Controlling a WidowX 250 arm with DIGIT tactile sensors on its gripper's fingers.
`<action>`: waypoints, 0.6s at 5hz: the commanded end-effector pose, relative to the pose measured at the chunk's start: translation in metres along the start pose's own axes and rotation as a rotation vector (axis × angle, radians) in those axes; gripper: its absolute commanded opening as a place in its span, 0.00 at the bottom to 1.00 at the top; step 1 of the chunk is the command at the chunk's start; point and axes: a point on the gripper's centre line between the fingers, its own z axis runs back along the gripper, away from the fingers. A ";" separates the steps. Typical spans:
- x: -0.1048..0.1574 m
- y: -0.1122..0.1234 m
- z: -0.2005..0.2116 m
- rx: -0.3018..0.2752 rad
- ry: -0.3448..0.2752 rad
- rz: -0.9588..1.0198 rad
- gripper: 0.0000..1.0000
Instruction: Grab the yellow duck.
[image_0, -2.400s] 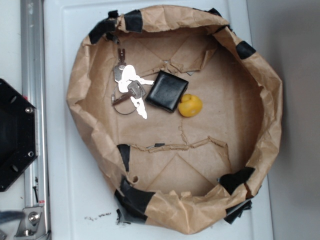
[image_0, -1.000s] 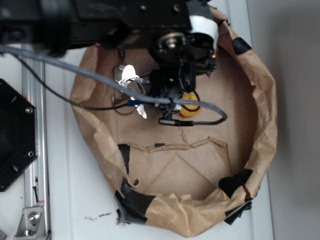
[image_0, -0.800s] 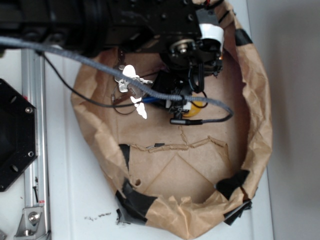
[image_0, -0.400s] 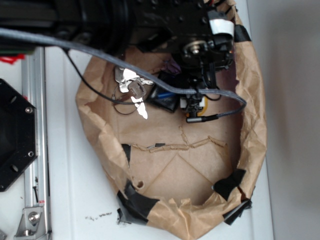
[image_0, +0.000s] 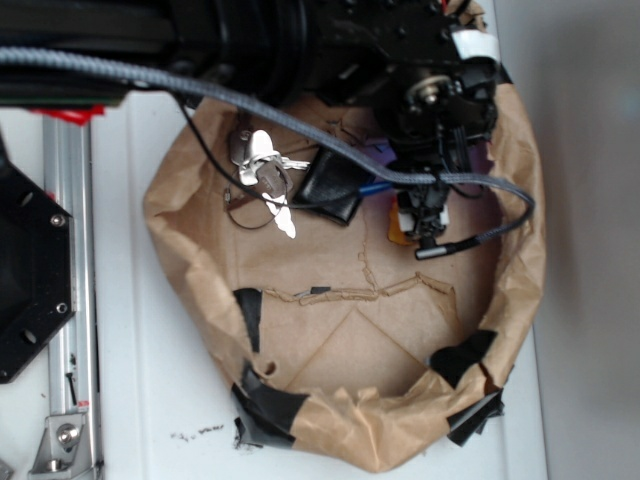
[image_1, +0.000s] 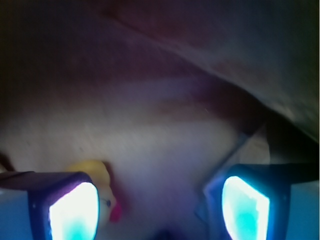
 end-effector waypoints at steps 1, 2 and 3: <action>-0.016 -0.067 -0.010 -0.072 0.056 -0.295 1.00; -0.024 -0.086 -0.014 -0.045 0.084 -0.388 1.00; -0.024 -0.084 -0.013 -0.051 0.087 -0.380 1.00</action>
